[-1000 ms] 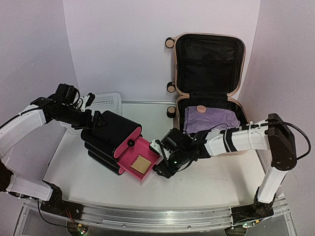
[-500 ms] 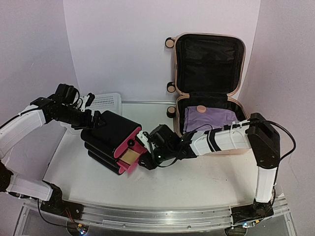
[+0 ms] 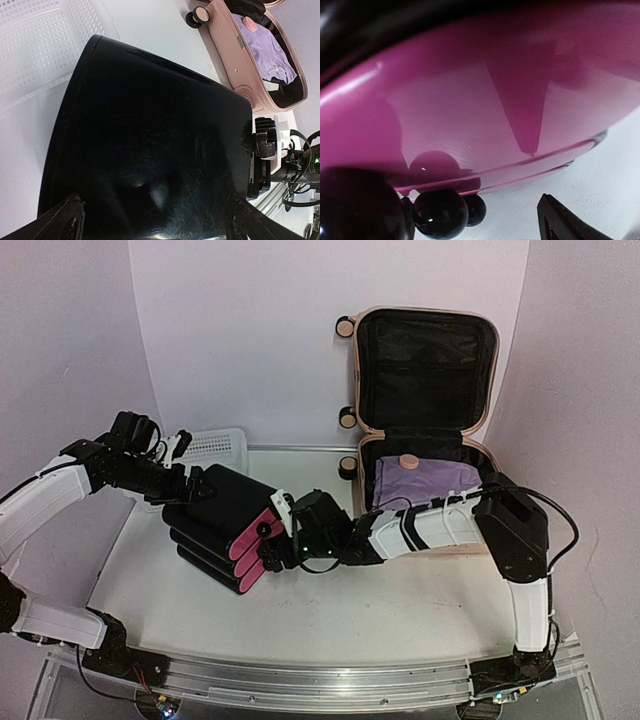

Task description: Open, take out, and arrange the luggage

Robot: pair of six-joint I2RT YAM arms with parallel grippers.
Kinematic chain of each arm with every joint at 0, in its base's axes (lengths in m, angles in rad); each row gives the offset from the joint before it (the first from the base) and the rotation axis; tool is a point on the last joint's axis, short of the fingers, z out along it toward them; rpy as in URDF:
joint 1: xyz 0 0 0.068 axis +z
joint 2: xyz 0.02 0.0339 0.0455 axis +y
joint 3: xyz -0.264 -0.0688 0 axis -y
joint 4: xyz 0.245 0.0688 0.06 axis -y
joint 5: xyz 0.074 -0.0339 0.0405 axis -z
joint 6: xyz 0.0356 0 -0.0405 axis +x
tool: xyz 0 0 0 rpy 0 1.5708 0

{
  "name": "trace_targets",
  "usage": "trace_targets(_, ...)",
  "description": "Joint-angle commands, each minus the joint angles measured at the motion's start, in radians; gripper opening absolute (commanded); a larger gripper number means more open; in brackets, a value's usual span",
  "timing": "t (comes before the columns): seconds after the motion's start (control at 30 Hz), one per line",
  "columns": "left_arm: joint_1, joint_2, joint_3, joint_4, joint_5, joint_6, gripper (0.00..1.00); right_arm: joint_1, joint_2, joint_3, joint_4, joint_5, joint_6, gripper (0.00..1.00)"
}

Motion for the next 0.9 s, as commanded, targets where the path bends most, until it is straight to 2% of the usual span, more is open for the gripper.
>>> trace_targets(0.0,-0.003,0.008,-0.031,-0.117,0.015,-0.032,0.98,-0.002,0.021,0.014,0.177,0.1,0.061,0.88)
trace_targets(0.3,-0.003,0.003,-0.043,-0.118,0.008,-0.029,0.98,-0.002,-0.054,-0.101,0.212,0.077,0.042,0.93)
trace_targets(0.5,-0.003,0.012,-0.035,-0.117,0.01,-0.022,0.98,-0.003,-0.164,-0.205,0.179,-0.074,-0.096,0.95)
trace_targets(0.77,-0.003,0.026,-0.023,-0.117,0.015,-0.021,0.98,-0.003,-0.189,-0.124,0.109,-0.082,-0.157,0.93)
trace_targets(0.87,-0.003,0.018,-0.025,-0.117,0.014,-0.021,0.98,-0.002,-0.159,-0.069,0.103,-0.101,-0.161,0.87)
